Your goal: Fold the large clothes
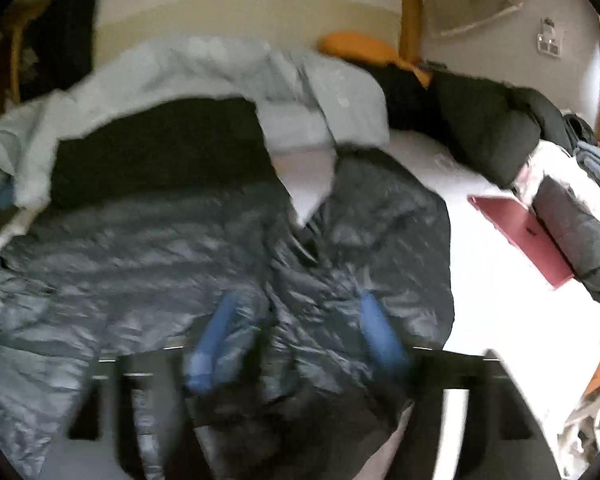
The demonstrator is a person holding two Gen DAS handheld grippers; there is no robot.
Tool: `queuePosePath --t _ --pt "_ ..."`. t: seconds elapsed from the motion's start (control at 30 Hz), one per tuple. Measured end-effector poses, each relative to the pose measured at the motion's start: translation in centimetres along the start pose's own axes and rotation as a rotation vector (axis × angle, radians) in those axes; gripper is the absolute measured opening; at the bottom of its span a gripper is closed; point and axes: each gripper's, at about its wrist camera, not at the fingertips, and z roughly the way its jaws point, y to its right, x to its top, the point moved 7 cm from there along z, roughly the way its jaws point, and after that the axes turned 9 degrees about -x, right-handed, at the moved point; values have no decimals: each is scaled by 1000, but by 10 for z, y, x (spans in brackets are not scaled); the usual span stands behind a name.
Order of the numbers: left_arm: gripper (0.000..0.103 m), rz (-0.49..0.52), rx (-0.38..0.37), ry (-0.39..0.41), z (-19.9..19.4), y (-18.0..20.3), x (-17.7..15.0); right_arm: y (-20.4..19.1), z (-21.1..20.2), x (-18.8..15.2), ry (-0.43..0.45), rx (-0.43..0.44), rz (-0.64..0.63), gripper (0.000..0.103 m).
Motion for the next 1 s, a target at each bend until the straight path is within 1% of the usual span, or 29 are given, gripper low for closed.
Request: queuePosePath --t 0.07,0.1,0.17,0.2,0.23,0.27,0.3,0.37,0.43,0.47,0.53,0.63,0.73,0.83,1.0 --pt "72 0 -91 27 -8 15 2 -11 -1 -2 -12 13 -48 77" --pt "72 10 -108 38 -10 21 2 -15 1 -5 -21 13 -65 77" --pt "72 61 -109 76 -18 36 1 -18 4 -10 -43 -1 -77 77" --pt "72 94 -100 89 -19 42 2 -18 8 -11 -59 -4 -77 77" --pt "73 122 -82 92 -19 47 1 -19 15 -10 -95 -11 -74 77" --pt "73 134 -64 91 -16 49 1 -18 20 -7 -113 -11 -64 77" --pt "74 133 -57 87 -14 50 -1 -19 26 -2 -128 -8 -45 77" --pt "74 103 -76 64 -3 47 -3 -22 37 9 -149 12 -19 78" --pt "74 79 -82 56 3 45 -5 -29 51 26 -155 -12 -49 78" --pt "74 80 -73 59 4 44 -5 -32 57 36 -149 -40 -73 78" --pt "75 91 -51 73 4 43 -6 -38 62 57 -100 -66 -117 78" --pt "76 99 -34 92 4 44 -9 -44 58 73 -18 -78 -138 78" --pt "76 109 -23 115 2 47 -10 -50 58 77 -20 -48 -129 78" --pt "77 108 -32 127 4 53 -11 -56 55 85 8 -48 -131 78" --pt "79 108 -49 110 12 65 -13 -63 54 80 36 -46 -190 78"
